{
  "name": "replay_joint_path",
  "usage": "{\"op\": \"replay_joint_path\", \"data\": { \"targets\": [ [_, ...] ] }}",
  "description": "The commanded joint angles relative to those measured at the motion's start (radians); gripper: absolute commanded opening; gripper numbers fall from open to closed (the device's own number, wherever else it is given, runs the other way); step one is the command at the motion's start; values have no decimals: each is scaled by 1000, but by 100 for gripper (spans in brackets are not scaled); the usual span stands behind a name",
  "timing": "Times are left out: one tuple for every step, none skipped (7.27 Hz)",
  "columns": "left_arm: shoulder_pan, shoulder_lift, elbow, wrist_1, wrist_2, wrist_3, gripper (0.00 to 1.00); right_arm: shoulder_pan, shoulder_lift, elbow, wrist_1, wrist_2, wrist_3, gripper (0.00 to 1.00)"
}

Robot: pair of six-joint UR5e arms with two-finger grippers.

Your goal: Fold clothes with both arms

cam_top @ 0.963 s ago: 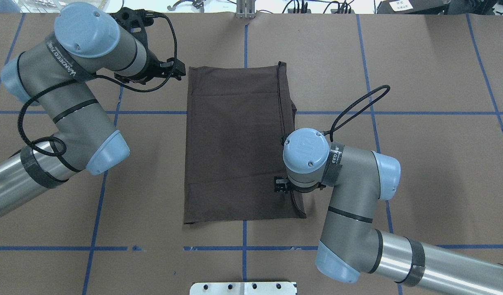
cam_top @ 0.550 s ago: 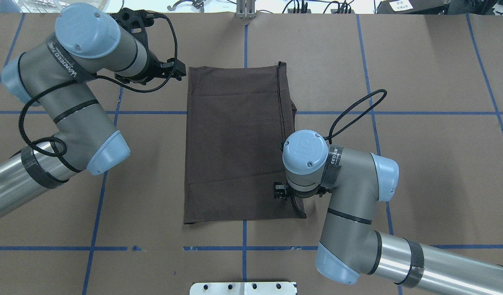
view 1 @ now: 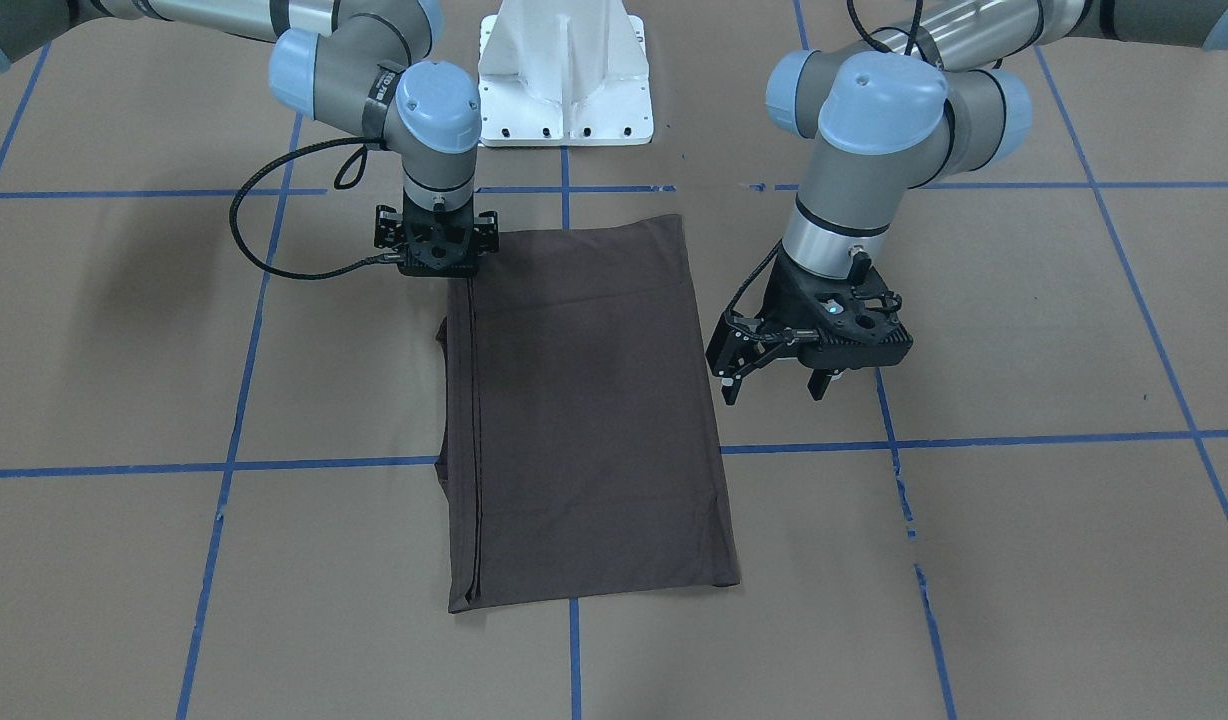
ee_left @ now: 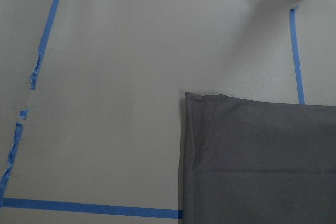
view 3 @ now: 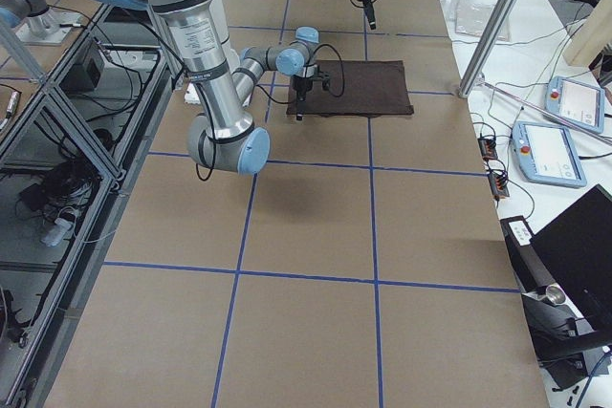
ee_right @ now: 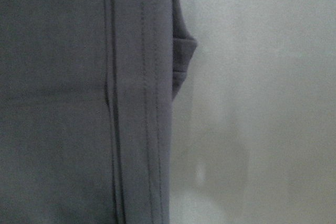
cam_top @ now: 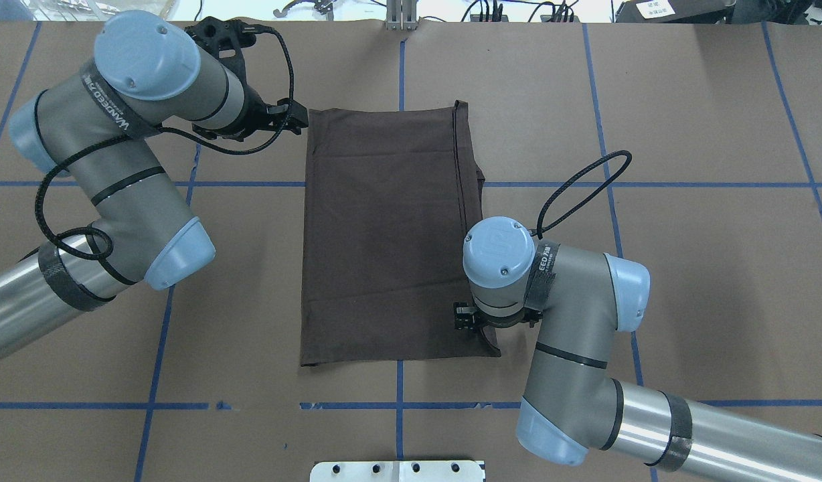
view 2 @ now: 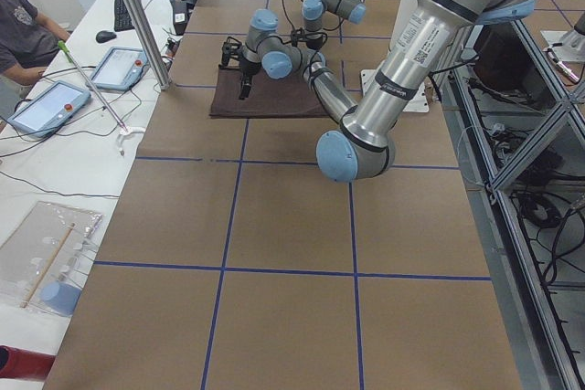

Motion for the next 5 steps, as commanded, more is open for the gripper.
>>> {"op": "replay_joint_path", "data": {
  "targets": [
    [3,0,2,-5,0,0,100,8,0,4,-32,5,-2,100],
    [3,0,2,-5,0,-1,100,8,-3,4,-33,5,-2,100],
    [4,0,2,-5,0,-1,100,15,-6,6,-40,5,-2,100],
    [9,0,2,-5,0,-1,100,20,-6,6,-47,5,-2,100],
    [9,-2,2,-5,0,-1,100,35,-7,12,-53,8,-2,100]
  ]
}}
